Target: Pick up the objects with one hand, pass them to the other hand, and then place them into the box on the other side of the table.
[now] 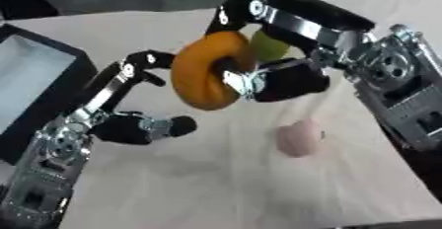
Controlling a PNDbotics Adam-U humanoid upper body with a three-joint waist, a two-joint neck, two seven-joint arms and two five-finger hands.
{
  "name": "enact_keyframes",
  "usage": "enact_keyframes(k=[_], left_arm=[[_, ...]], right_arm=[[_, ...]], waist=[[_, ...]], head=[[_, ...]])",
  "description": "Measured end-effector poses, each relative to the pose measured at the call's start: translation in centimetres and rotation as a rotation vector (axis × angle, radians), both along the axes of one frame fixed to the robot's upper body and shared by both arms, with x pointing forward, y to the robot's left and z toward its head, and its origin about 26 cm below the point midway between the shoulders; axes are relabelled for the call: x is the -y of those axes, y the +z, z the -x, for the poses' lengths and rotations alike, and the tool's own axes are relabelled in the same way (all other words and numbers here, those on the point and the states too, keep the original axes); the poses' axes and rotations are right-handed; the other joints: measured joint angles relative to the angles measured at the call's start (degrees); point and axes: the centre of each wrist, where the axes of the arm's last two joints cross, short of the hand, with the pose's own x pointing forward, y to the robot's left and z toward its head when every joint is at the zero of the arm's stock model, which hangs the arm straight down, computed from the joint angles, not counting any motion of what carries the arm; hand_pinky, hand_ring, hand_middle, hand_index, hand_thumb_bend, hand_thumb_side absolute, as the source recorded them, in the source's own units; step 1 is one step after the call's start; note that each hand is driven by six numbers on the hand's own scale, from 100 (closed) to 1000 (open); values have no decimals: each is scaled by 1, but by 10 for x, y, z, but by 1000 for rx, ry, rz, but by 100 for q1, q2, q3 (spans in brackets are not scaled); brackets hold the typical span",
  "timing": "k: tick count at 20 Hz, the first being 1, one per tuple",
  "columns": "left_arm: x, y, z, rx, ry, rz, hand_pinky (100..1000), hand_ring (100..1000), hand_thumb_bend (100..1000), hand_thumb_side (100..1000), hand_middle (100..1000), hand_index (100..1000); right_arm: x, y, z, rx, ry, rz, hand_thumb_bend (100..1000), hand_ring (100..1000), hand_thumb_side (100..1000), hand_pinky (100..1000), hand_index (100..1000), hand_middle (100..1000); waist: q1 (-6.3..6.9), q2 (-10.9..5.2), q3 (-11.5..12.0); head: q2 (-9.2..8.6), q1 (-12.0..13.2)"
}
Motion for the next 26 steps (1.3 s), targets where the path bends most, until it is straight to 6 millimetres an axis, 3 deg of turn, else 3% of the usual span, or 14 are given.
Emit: enact_keyframes(k=[7,12,19,26], left_arm=[[4,-2,1,25,-69,35,736,845,932,642,751,836],[5,-3,2,48,-49,86,736,850,958,621,757,861],[10,-7,1,40,42,177,724,842,877,554,748,854],[21,-7,0,36,52,202,719,835,813,578,741,844]], right_arm=[[-6,3,0,4,-32,61,100,717,100,791,622,599],[-8,4,-3,-22,-36,98,100,720,100,791,624,600],[-11,7,-5,-49,-27,113,100,721,100,792,624,600],[-14,9,-4,-58,-24,131,100,721,100,792,624,600]], waist=[[0,0,-35],[-1,0,-39],[-1,0,-54],[-1,0,-64]], head=[[10,9],[11,13],[11,18],[11,43]])
